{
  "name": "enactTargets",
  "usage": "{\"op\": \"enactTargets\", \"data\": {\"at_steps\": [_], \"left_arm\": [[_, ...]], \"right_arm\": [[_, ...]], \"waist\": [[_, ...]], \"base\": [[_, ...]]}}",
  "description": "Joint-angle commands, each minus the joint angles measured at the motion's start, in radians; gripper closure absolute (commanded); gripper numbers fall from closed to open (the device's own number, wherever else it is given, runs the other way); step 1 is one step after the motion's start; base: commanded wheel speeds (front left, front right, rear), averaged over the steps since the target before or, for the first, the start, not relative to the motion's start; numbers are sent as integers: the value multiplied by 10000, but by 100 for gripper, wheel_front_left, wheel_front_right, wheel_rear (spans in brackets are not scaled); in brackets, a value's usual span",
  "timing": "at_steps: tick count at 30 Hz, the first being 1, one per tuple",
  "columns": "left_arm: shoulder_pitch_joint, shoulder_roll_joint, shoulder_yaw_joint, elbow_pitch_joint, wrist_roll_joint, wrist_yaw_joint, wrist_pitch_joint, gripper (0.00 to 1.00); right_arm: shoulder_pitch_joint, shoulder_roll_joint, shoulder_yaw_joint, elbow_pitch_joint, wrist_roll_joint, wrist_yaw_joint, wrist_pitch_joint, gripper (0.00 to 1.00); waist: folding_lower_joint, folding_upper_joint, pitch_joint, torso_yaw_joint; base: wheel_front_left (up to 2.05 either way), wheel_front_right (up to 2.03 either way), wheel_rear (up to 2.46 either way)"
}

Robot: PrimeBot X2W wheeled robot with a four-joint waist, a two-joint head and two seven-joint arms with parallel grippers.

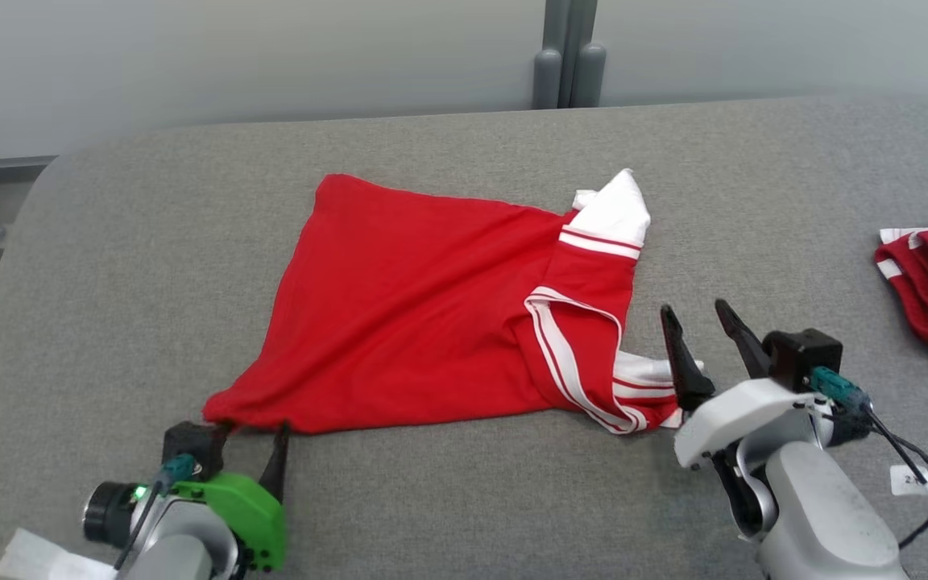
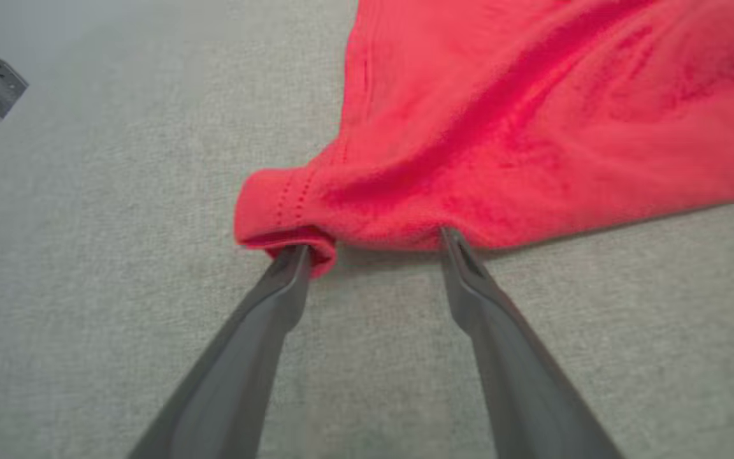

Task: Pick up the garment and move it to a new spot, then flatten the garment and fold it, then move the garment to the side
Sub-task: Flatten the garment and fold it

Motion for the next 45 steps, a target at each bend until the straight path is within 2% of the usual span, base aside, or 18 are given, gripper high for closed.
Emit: {"op": "enactTargets", "data": {"at_steps": [1,4,11,22,23,25,26,31,34,44,45], "left_arm": [[-89,-140,80,-241,181,46,-58,0],[4,-433,373,-915,569,100,-57,0],[134,-1204,765,-1481,1280,-242,-58,0],[425,-1534,1697,-1849,1983,-430,-60,0],[453,-1564,1761,-1871,2034,-454,-60,0],[480,-1614,1896,-1907,2142,-499,-60,0],[494,-1642,1955,-1920,2198,-528,-60,0],[553,-1777,2258,-1968,2423,-653,-61,0],[616,-1809,2447,-1998,2537,-698,-61,0],[316,-1897,2631,-2041,2943,-842,-61,0],[277,-1922,2596,-2019,2974,-848,-61,0]], "right_arm": [[-327,-104,137,63,-47,-2,-29,0],[-1012,-236,809,565,-227,-2,-12,0],[-2298,-546,1554,2433,-739,-2,546,0],[-2885,-726,1740,4200,-1282,-2,623,0],[-2957,-744,1719,4295,-1361,-3,578,11],[-3066,-747,1648,4519,-1474,-3,525,75],[-3149,-772,1576,4573,-1557,-3,460,100],[-3517,-838,805,4477,-1562,-3,106,100],[-3726,-1117,195,4321,-1635,-3,14,100],[-4433,-2879,-2370,4671,-2739,-3,-27,100],[-4476,-3060,-2656,4806,-2918,-5,-28,75]], "waist": [[0,0,321,512],[0,0,526,970],[0,0,881,1879],[0,0,1006,2244],[0,0,1020,2266],[0,0,1048,2304],[0,0,1060,2324],[0,0,1103,2392],[0,0,1129,2381],[0,0,1487,2456],[0,0,1512,2485]], "base": [[0,0,0],[0,0,0],[0,0,0],[0,0,0],[0,0,0],[0,0,0],[0,0,0],[0,0,0],[0,0,0],[0,0,0],[0,0,0]]}}
